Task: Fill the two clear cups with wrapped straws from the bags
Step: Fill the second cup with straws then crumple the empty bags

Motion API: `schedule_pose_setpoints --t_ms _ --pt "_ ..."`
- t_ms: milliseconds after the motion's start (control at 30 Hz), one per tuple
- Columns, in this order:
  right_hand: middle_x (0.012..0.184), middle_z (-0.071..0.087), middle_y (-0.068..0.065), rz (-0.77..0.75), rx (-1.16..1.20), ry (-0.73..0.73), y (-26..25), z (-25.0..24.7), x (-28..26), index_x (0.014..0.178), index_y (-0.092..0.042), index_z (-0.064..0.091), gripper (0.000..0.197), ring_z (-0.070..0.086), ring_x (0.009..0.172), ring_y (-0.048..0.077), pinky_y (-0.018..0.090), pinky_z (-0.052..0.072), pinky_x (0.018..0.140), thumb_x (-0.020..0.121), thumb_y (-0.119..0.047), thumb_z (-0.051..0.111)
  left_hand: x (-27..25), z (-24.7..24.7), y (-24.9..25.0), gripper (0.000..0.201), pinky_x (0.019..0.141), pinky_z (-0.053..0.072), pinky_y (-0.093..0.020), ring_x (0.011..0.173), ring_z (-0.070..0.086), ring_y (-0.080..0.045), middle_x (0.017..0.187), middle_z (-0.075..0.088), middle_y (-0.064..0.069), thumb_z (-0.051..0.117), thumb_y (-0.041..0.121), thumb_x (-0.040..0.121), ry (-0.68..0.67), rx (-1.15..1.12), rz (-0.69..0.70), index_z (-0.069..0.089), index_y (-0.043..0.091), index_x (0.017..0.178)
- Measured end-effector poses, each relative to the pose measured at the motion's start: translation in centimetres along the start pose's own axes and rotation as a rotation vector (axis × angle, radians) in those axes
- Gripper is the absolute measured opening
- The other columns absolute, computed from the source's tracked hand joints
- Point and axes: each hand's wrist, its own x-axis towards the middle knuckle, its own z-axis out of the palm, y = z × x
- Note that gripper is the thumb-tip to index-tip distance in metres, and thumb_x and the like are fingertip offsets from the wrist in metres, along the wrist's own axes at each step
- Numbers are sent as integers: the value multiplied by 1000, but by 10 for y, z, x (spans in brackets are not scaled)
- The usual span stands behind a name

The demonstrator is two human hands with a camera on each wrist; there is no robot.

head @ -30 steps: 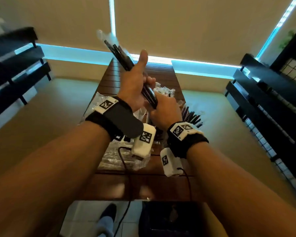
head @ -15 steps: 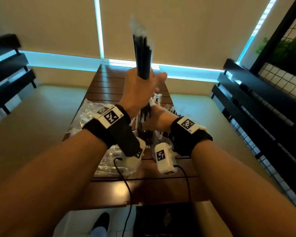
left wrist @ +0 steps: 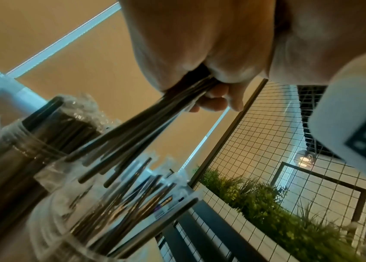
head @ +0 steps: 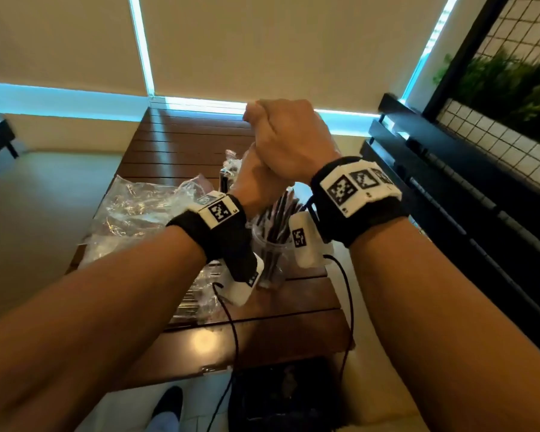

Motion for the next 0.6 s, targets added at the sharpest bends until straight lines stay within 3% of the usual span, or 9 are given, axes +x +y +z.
schedule_pose_setpoints --t_ms 67,133,233,333,367,433,467,533,600 --pt "83 65 0 -6 75 59 13 6 -3 87 -13 64 43 59 79 20 33 45 73 103 -35 31 3 7 -2 18 76 51 -32 85 57 -20 88 57 -8 53 -5 95 11 80 16 57 -11 111" --pt "81 68 1 -17 159 133 20 8 -4 89 -12 68 44 62 78 18 34 48 74 101 -34 32 5 13 -3 18 77 52 -29 87 63 -22 95 62 -18 52 -7 95 2 130 39 56 -13 111" --pt "76 67 1 1 192 169 30 15 -2 85 -11 68 43 62 75 18 35 49 73 99 -34 34 11 21 -10 11 70 56 -25 79 66 -16 92 66 -19 53 -11 92 23 86 22 59 -12 102" --pt "72 67 0 13 228 224 40 19 2 82 -11 68 41 62 71 15 34 49 70 99 -32 37 20 29 -18 9 76 58 -51 87 67 -40 89 70 -24 57 -9 89 26 51 3 64 -11 94" --pt "72 67 0 16 243 244 44 21 4 82 -11 69 40 62 70 14 32 49 70 100 -31 38 22 30 -22 9 75 58 -49 86 69 -33 84 73 -16 57 -9 89 17 39 1 65 -5 91" --pt "74 67 -1 42 252 252 49 30 3 83 -12 69 38 62 72 14 30 48 70 99 -28 39 21 32 -30 30 71 56 -17 78 67 6 69 70 23 59 -9 88 -9 12 -41 58 21 87" --pt "75 68 -2 50 251 232 52 38 1 83 -12 69 37 62 72 14 30 48 70 99 -27 39 18 34 -41 37 70 51 -8 74 60 19 68 65 33 62 -9 87 -20 16 -60 54 27 89" --pt "76 68 -1 59 250 164 59 58 -7 84 -12 68 34 61 72 15 31 48 71 98 -25 40 10 36 -63 25 74 51 -9 79 60 16 88 69 20 68 -2 85 -23 50 -84 62 13 104" --pt "76 66 4 69 229 95 69 82 -18 83 -8 64 33 59 71 20 38 46 71 96 -25 40 2 34 -84 24 74 54 -32 92 69 -16 99 71 -12 68 11 85 -64 139 -75 66 0 106"
